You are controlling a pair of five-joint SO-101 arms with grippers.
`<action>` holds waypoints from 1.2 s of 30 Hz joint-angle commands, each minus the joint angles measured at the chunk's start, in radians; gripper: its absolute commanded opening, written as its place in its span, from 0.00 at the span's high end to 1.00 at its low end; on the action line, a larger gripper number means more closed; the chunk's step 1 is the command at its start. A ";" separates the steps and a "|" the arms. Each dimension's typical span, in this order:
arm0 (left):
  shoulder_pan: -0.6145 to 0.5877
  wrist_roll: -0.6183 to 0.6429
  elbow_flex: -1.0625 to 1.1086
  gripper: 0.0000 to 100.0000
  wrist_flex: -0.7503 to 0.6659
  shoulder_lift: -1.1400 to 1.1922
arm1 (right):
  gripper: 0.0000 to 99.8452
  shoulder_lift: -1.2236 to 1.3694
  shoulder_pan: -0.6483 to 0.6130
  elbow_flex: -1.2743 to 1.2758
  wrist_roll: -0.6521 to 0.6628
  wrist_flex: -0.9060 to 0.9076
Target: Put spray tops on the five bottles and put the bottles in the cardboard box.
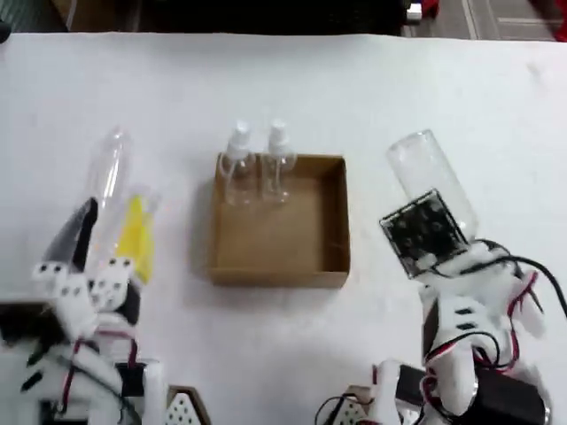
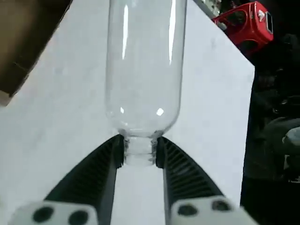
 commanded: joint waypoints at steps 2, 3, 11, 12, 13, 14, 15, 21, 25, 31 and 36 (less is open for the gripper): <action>0.125 0.066 -0.181 0.70 0.026 0.008 | 0.98 -0.002 -0.191 -0.037 -0.015 0.027; 0.176 0.066 -0.203 0.73 0.025 0.008 | 0.98 -0.002 -0.249 -0.037 -0.037 0.027; 0.487 0.064 -0.304 0.79 0.023 0.010 | 0.98 0.008 -0.687 -0.005 -0.259 0.016; 0.493 0.066 -0.308 0.78 0.023 0.010 | 0.98 0.008 -0.713 0.015 -0.282 -0.001; 0.493 0.066 -0.305 0.78 0.023 0.010 | 0.98 0.007 -0.731 0.032 -0.299 -0.019; 0.495 0.066 -0.301 0.78 0.026 0.010 | 0.98 0.007 -0.746 0.043 -0.322 -0.036; 0.506 0.068 -0.295 0.78 0.029 0.010 | 0.98 0.007 -0.760 0.049 -0.345 -0.048; 0.641 0.061 -0.112 0.78 -0.015 0.010 | 0.98 0.004 -0.921 0.043 -0.427 -0.051; 0.642 0.061 0.014 0.78 -0.109 0.007 | 0.98 -0.002 -0.970 0.041 -0.422 -0.001; 0.576 0.063 0.112 0.78 -0.126 0.005 | 0.98 -0.013 -0.975 -0.008 -0.422 0.019; 0.447 0.063 0.129 0.78 -0.120 0.005 | 0.98 -0.056 -0.975 -0.018 -0.422 0.018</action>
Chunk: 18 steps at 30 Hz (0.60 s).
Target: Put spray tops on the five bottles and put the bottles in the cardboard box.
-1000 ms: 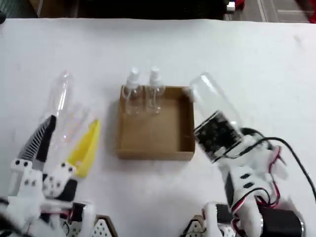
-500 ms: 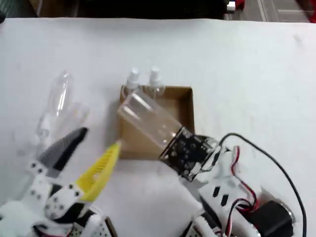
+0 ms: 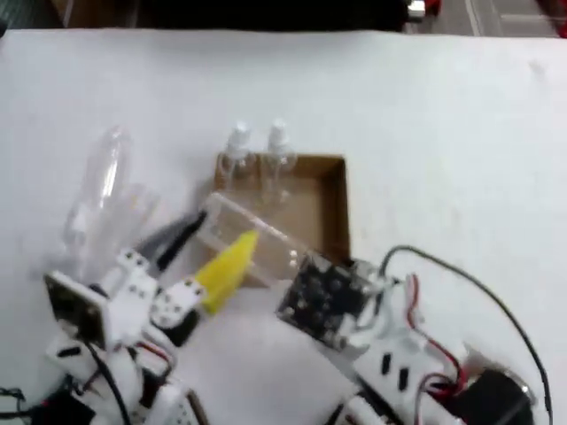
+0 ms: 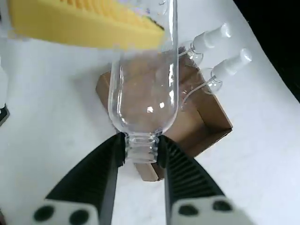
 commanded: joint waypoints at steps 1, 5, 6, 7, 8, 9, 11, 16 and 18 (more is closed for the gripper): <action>-0.079 0.009 0.002 0.78 -0.020 0.007 | 0.98 -0.024 -0.007 -0.046 -0.008 0.015; -0.093 0.011 0.003 0.78 -0.015 0.007 | 0.98 -0.035 -0.007 -0.046 -0.012 0.010; -0.093 0.011 0.003 0.78 0.000 0.007 | 0.98 -0.035 -0.004 -0.048 -0.014 0.010; -0.091 0.011 0.003 0.78 0.011 0.007 | 0.98 -0.035 -0.004 -0.048 -0.015 0.010; -0.090 0.011 0.003 0.78 0.025 0.007 | 0.98 -0.035 -0.002 -0.057 -0.017 0.010; -0.090 0.012 0.003 0.78 0.041 0.007 | 0.98 -0.035 -0.002 -0.072 -0.017 0.012; -0.088 0.012 0.003 0.78 0.071 0.007 | 0.98 -0.035 -0.002 -0.120 -0.018 0.015; -0.085 0.012 0.003 0.78 0.107 0.007 | 0.98 -0.013 -0.001 -0.198 -0.064 0.012; -0.085 0.012 0.003 0.78 0.109 0.007 | 0.98 0.012 0.001 -0.199 -0.064 0.012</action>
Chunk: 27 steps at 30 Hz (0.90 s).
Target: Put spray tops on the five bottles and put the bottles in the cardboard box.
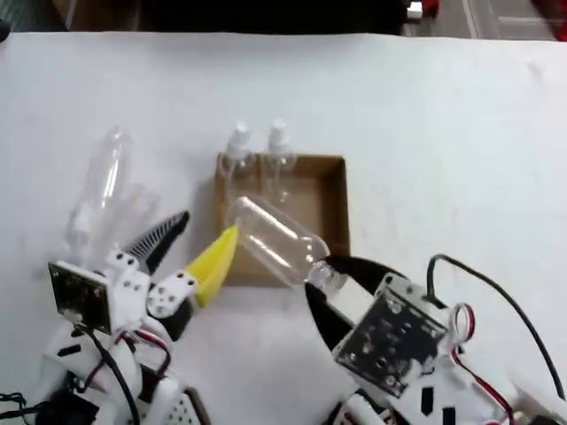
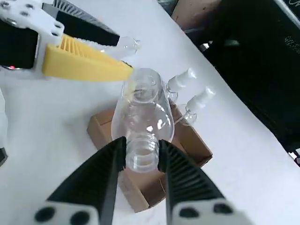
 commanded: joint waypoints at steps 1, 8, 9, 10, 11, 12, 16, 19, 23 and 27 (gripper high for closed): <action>-0.002 0.009 -0.003 0.78 0.005 0.007 | 0.98 0.047 0.001 -0.043 -0.011 0.012; -0.001 0.009 0.106 0.78 -0.014 0.007 | 0.98 0.077 0.002 -0.044 -0.017 -0.024; -0.001 0.009 0.121 0.78 -0.021 0.007 | 0.98 0.082 0.005 -0.046 -0.017 -0.027; 0.001 0.009 0.133 0.78 -0.029 0.007 | 0.98 0.091 0.018 -0.049 -0.017 -0.031; 0.002 0.009 0.147 0.78 -0.038 0.007 | 0.98 0.102 0.030 -0.055 -0.018 -0.035; 0.015 0.009 0.158 0.78 -0.043 0.007 | 0.98 0.116 0.041 -0.061 -0.018 -0.039; 0.042 0.003 0.180 0.78 -0.038 0.007 | 0.98 0.176 0.081 -0.132 -0.015 -0.039; -0.056 0.003 0.138 0.78 -0.038 0.007 | 0.98 0.239 0.143 -0.199 -0.012 -0.039; -0.254 0.002 0.084 0.78 -0.038 0.007 | 0.98 0.375 0.308 -0.287 -0.020 -0.038; -0.460 0.005 0.149 0.79 -0.040 0.007 | 0.98 0.573 0.453 -0.370 -0.020 -0.016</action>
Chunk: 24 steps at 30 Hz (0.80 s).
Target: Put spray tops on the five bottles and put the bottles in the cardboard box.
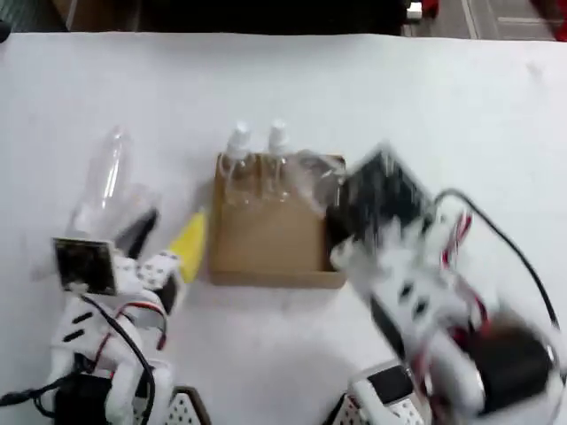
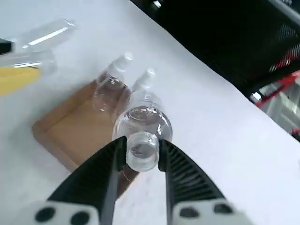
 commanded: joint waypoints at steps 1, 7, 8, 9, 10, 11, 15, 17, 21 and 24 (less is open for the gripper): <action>-0.185 0.011 0.040 0.79 -0.034 0.002 | 0.98 0.191 0.111 -0.094 -0.011 0.007; -0.331 0.014 0.196 0.79 -0.210 0.002 | 0.98 0.529 0.130 -0.224 -0.011 0.015; -0.340 0.014 0.216 0.79 -0.232 0.002 | 0.98 0.575 0.117 -0.249 -0.011 0.013; -0.340 0.014 0.235 0.79 -0.249 0.002 | 0.98 0.624 0.114 -0.275 -0.011 0.013; -0.340 0.014 0.252 0.79 -0.261 0.002 | 0.98 0.670 0.114 -0.296 -0.011 0.013; -0.340 0.014 0.261 0.79 -0.272 0.002 | 0.98 0.714 0.116 -0.311 -0.011 0.013; -0.337 0.014 0.270 0.79 -0.276 0.002 | 0.98 0.866 0.131 -0.388 -0.011 0.005; -0.337 0.014 0.272 0.79 -0.276 0.002 | 0.98 0.929 0.128 -0.440 -0.012 0.005; -0.317 0.014 0.272 0.79 -0.269 0.002 | 0.98 1.030 0.131 -0.531 -0.012 -0.005; -0.300 0.014 0.272 0.79 -0.265 0.002 | 0.98 1.081 0.136 -0.577 -0.012 -0.005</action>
